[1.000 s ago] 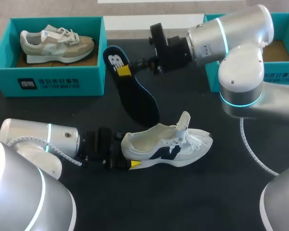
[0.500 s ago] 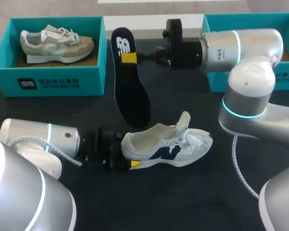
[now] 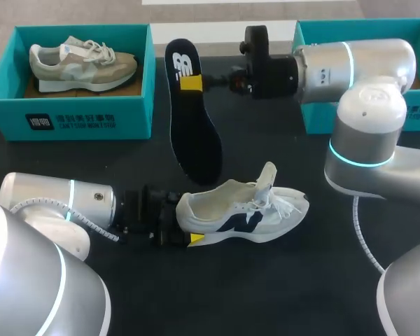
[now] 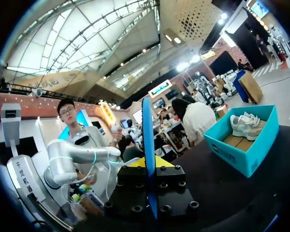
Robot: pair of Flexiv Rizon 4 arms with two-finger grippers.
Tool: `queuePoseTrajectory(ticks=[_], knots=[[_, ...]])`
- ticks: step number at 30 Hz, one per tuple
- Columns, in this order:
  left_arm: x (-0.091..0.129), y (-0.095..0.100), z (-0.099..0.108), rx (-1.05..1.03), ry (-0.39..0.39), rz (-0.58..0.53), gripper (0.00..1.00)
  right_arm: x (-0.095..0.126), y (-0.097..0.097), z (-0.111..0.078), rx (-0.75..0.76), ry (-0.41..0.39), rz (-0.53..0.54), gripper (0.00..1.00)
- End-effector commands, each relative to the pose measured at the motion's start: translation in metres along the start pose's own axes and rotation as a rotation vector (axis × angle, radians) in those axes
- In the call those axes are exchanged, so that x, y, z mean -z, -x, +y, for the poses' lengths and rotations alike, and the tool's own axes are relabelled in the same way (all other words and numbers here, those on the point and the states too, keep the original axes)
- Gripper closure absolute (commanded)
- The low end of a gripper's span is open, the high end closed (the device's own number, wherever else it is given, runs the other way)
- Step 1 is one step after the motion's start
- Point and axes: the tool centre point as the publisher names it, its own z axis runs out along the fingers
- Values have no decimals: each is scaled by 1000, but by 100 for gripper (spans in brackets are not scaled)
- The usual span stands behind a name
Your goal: Take the shoe out of the shoebox, open the shoe tongue, remove and reinsert the insole, then place the shoe into the shoebox
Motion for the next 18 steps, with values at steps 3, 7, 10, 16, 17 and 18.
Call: queuePoseTrajectory(ticks=[3, 7, 10, 16, 17, 18], knots=[[0, -1, 1, 0, 3, -1, 100, 22, -37, 26, -51, 69, -16, 100], [0, -1, 1, 0, 3, -1, 100, 26, -58, 39, -81, 61, 3, 100], [0, -1, 1, 0, 3, -1, 100, 29, -76, 48, -106, 37, 3, 100], [0, -1, 1, 0, 3, -1, 100, 29, -114, 52, -114, -39, 13, 100], [0, -1, 1, 0, 3, -1, 100, 29, -114, 52, -114, -39, 13, 100], [0, -1, 1, 0, 3, -1, 100, 29, -114, 52, -114, -39, 13, 100]])
